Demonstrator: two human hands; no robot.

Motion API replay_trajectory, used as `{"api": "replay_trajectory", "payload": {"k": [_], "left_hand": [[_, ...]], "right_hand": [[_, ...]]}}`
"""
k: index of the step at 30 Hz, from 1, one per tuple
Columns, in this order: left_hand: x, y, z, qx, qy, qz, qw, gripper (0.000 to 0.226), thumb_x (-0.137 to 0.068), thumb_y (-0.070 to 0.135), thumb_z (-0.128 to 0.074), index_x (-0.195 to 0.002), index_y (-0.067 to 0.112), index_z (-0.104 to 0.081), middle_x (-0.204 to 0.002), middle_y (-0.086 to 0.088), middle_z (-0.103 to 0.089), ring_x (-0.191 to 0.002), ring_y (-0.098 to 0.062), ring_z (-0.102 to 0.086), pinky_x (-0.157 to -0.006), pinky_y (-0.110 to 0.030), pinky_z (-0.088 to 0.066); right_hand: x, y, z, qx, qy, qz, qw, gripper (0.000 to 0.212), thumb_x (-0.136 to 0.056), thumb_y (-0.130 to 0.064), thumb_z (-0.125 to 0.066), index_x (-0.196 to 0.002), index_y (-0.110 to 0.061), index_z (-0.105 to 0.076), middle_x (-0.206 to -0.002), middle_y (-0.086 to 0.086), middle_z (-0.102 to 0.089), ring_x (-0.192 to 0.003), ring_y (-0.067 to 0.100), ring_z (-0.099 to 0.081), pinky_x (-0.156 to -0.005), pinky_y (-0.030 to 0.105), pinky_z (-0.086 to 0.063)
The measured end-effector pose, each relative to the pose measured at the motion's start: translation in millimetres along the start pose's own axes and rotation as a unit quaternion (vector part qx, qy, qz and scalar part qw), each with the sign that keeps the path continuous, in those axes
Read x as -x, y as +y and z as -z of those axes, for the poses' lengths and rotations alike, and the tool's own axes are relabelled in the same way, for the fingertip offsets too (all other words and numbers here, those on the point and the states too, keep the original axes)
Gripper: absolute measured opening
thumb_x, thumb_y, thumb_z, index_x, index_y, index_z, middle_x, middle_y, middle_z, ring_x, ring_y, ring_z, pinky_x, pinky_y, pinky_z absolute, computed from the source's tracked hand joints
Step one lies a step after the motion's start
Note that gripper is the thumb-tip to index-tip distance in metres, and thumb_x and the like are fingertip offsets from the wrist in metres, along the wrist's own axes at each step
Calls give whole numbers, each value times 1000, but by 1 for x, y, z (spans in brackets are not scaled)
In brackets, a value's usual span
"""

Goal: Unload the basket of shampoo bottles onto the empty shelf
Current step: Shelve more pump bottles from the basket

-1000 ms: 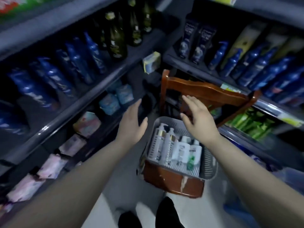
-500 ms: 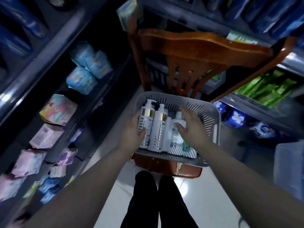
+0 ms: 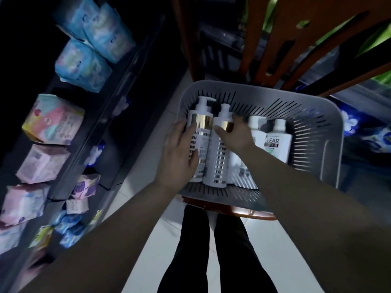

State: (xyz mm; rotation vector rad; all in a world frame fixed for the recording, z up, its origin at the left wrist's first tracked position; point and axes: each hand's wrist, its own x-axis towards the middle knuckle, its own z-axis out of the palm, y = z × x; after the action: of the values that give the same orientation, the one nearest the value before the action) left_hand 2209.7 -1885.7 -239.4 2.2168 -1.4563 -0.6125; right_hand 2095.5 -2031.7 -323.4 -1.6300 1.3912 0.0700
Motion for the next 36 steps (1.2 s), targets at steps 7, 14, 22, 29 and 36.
{"api": "replay_trajectory", "payload": {"k": [7, 14, 22, 29, 36], "left_hand": [[0, -1, -3, 24, 30, 10, 999, 56, -84, 3, -63, -137, -2, -46, -143, -25, -41, -139, -39, -30, -116, -44, -22], [-2, 6, -8, 3, 51, -45, 998, 53, -83, 4, -64, -133, -2, -50, -137, -24, -48, -132, -39, -39, -112, -45, -25], [-30, 41, -62, 210, -223, 133, 943, 100, -79, 26, -77, -153, 19, -10, -150, -6, -38, -133, -22, -42, -107, -39, -41], [-39, 33, -48, 345, -195, 193, 898, 84, -80, 18, -77, -144, 19, -22, -123, 2, -59, -112, -12, -59, -96, -42, -51], [-27, 48, 11, 510, -112, 192, 831, 56, -82, 25, -68, -133, 22, -45, -118, 3, -68, -108, -15, -66, -80, -29, -56]], "right_hand": [[-14, 2, 9, -165, -17, -95, 981, 81, -72, -35, -81, -139, -10, -42, -86, -12, -55, -75, 4, -57, -69, 26, -52], [5, 23, 42, -324, -86, -105, 936, 38, -78, -12, -77, -112, -10, -63, -101, 5, -72, -81, 16, -72, -64, 25, -56], [21, 23, 59, -290, -51, -47, 954, 45, -71, -17, -83, -111, -13, -62, -98, -2, -69, -81, 9, -69, -65, 22, -55], [39, -9, 81, -262, -114, 17, 958, 39, -79, -31, -75, -116, -21, -62, -102, -8, -69, -91, 7, -67, -72, 20, -53], [48, -66, 88, -238, -130, 59, 961, 45, -68, -71, -65, -98, -37, -66, -98, -12, -70, -87, 7, -69, -68, 27, -55]]}}
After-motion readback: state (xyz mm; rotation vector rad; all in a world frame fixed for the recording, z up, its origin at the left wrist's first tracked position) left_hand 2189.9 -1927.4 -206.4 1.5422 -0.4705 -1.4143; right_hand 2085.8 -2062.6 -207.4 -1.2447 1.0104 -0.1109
